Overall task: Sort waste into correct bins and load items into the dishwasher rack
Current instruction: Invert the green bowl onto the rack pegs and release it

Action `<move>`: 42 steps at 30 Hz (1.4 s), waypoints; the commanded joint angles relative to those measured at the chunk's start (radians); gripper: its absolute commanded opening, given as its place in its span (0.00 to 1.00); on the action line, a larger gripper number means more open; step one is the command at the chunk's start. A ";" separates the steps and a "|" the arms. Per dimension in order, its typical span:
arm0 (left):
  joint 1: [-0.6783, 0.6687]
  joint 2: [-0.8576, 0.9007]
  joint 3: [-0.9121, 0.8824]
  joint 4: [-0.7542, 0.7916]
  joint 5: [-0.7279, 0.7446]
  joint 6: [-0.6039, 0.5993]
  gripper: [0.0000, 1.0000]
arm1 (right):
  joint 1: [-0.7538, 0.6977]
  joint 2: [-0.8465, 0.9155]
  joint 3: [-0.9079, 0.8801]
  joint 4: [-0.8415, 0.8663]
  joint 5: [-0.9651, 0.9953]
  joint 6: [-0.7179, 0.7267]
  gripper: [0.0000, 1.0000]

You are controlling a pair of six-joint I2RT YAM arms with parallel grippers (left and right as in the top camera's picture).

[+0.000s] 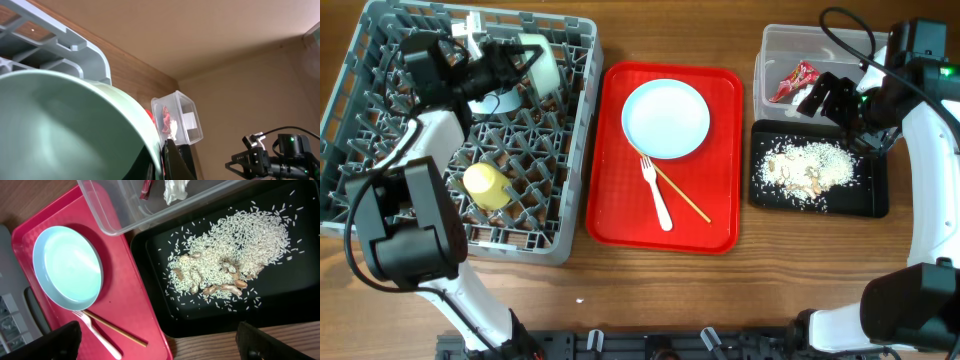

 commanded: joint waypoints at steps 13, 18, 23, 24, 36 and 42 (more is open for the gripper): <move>0.017 0.017 0.000 0.184 0.351 -0.018 0.04 | -0.001 -0.012 0.006 -0.006 -0.005 -0.006 1.00; 0.018 0.019 0.006 0.205 0.297 -0.036 0.04 | -0.001 -0.012 0.006 -0.014 -0.006 -0.006 1.00; 0.016 0.020 0.125 0.197 0.214 -0.135 0.04 | -0.001 -0.012 0.006 -0.018 -0.006 -0.004 1.00; 0.015 0.020 0.144 0.185 0.204 -0.137 0.04 | -0.001 -0.012 0.006 -0.019 -0.006 -0.005 1.00; 0.005 0.061 0.280 -0.121 0.111 -0.121 0.04 | -0.001 -0.012 0.006 -0.016 -0.005 -0.005 1.00; -0.005 0.111 0.279 -0.177 0.206 -0.122 0.04 | -0.001 -0.012 0.006 -0.011 -0.006 -0.005 1.00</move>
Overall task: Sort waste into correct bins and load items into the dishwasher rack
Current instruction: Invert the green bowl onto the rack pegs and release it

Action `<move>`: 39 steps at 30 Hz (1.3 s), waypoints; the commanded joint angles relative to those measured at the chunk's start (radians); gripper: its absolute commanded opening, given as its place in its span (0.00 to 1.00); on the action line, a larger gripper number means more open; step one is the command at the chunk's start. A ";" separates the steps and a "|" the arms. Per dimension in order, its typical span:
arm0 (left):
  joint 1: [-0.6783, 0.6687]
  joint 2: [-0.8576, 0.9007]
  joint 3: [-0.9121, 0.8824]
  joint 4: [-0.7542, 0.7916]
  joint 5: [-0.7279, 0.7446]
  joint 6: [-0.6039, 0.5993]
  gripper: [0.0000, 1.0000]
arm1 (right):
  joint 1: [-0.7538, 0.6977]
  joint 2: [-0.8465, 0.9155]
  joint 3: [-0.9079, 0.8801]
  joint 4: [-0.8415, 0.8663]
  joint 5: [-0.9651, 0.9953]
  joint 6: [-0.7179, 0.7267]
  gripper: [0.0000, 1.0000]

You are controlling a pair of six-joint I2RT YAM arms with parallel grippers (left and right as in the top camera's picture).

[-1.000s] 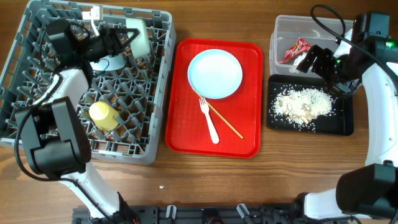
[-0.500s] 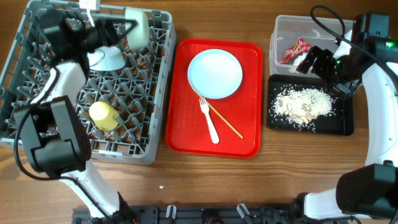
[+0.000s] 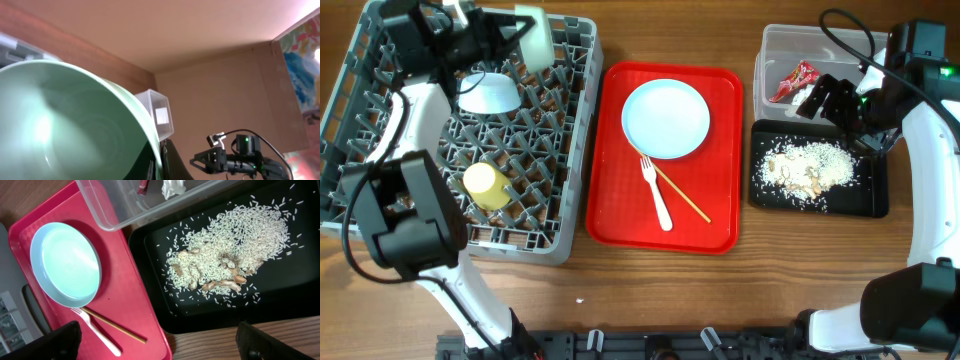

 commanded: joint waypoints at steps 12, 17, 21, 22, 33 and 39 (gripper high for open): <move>-0.010 0.119 0.015 -0.009 0.059 0.026 0.04 | -0.001 -0.012 0.006 0.004 -0.006 -0.006 1.00; 0.018 0.124 0.015 -0.049 -0.042 0.055 0.04 | -0.001 -0.012 0.006 -0.002 -0.005 -0.006 1.00; 0.051 0.124 0.015 -0.049 -0.057 0.071 0.15 | -0.001 -0.012 0.006 -0.002 -0.005 -0.007 1.00; 0.058 0.124 0.015 -0.049 -0.057 0.071 0.15 | -0.001 -0.012 0.006 -0.002 -0.005 -0.006 1.00; 0.109 0.124 0.015 -0.103 -0.057 0.167 1.00 | -0.001 -0.012 0.006 -0.002 -0.005 -0.006 0.99; 0.113 0.101 0.015 -0.105 -0.069 0.168 0.99 | -0.001 -0.012 0.006 -0.002 -0.005 -0.006 1.00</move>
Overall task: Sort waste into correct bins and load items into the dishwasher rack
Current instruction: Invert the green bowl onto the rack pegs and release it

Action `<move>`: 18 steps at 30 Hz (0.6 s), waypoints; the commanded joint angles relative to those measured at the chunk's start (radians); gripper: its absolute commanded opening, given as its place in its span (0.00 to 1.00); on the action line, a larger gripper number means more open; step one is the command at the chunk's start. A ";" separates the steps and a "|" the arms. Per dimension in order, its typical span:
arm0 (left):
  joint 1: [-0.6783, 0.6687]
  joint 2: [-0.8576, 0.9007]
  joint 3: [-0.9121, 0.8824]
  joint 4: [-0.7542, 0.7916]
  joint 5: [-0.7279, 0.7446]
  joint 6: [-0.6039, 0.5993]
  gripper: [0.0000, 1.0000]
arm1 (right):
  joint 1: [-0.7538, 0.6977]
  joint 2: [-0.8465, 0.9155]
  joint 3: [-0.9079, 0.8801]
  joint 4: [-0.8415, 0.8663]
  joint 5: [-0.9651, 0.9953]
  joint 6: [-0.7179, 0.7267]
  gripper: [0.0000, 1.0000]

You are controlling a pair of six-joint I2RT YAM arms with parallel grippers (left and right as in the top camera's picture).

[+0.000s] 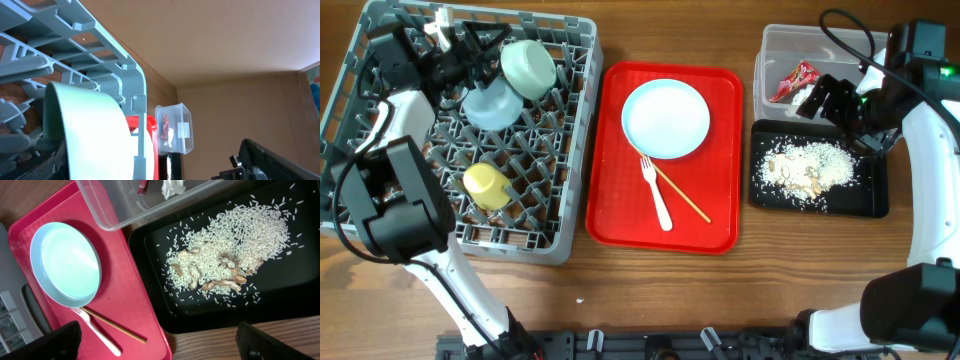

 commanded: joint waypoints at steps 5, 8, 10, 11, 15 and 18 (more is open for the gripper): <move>0.008 -0.075 0.004 0.000 -0.047 0.061 0.99 | -0.001 -0.012 0.006 -0.002 -0.005 -0.007 1.00; 0.008 -0.125 0.004 0.000 -0.071 0.063 0.99 | -0.001 -0.012 0.006 -0.002 -0.005 -0.007 1.00; 0.005 -0.160 0.004 -0.022 -0.095 0.074 0.99 | -0.002 -0.012 0.006 -0.001 -0.005 -0.007 1.00; 0.002 -0.179 0.004 -0.053 -0.114 0.096 1.00 | -0.002 -0.012 0.006 -0.001 -0.005 -0.007 1.00; -0.025 -0.259 0.004 -0.321 -0.367 0.275 1.00 | -0.001 -0.012 0.006 0.000 -0.005 -0.007 1.00; -0.060 -0.307 0.003 -0.484 -0.550 0.358 1.00 | -0.001 -0.012 0.006 0.000 -0.005 -0.007 1.00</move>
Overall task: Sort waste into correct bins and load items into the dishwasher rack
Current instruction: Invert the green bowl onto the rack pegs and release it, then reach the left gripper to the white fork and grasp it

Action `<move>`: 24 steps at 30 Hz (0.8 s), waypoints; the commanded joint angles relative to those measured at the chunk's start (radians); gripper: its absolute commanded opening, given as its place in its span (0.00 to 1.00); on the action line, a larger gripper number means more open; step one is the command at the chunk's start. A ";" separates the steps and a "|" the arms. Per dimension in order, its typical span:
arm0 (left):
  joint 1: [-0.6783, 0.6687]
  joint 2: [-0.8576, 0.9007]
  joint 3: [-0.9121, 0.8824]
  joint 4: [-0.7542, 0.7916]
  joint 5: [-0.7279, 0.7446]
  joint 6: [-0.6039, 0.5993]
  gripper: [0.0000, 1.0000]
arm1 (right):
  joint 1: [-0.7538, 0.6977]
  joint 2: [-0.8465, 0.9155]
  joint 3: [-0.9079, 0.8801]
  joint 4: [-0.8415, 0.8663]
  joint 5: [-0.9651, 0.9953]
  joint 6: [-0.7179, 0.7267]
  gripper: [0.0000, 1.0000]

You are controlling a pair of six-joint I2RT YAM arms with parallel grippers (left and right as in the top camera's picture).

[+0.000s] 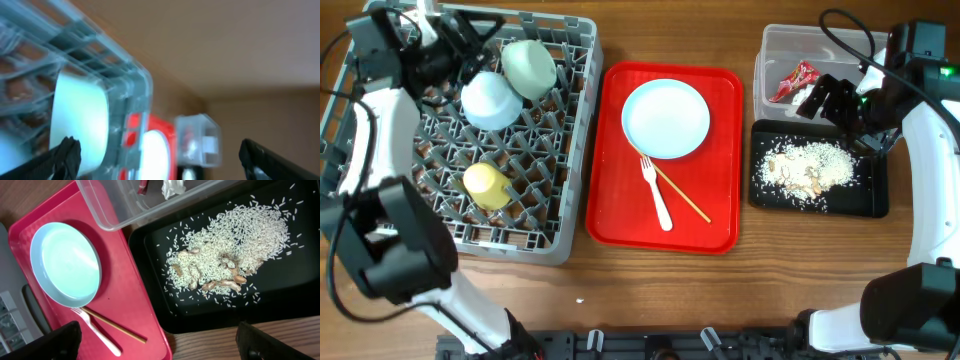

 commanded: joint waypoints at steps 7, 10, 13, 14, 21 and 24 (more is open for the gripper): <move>-0.210 -0.171 0.000 -0.320 -0.542 0.232 1.00 | -0.001 -0.012 0.006 0.004 -0.005 -0.007 1.00; -0.310 -0.201 0.000 -0.409 -0.684 0.232 1.00 | -0.001 -0.012 0.006 0.003 -0.005 -0.007 1.00; -0.425 -0.212 -0.001 -0.454 -0.766 0.232 1.00 | -0.001 -0.012 0.006 0.003 -0.005 -0.008 1.00; -0.448 -0.212 -0.001 -0.459 -0.766 0.232 1.00 | -0.001 -0.012 0.006 0.004 -0.005 -0.008 1.00; -0.603 -0.206 -0.001 -0.534 -0.763 0.191 1.00 | -0.001 -0.012 0.006 0.002 -0.005 -0.019 1.00; -0.654 -0.189 -0.006 -0.610 -0.766 0.084 0.98 | -0.001 -0.012 0.006 0.002 -0.005 -0.031 1.00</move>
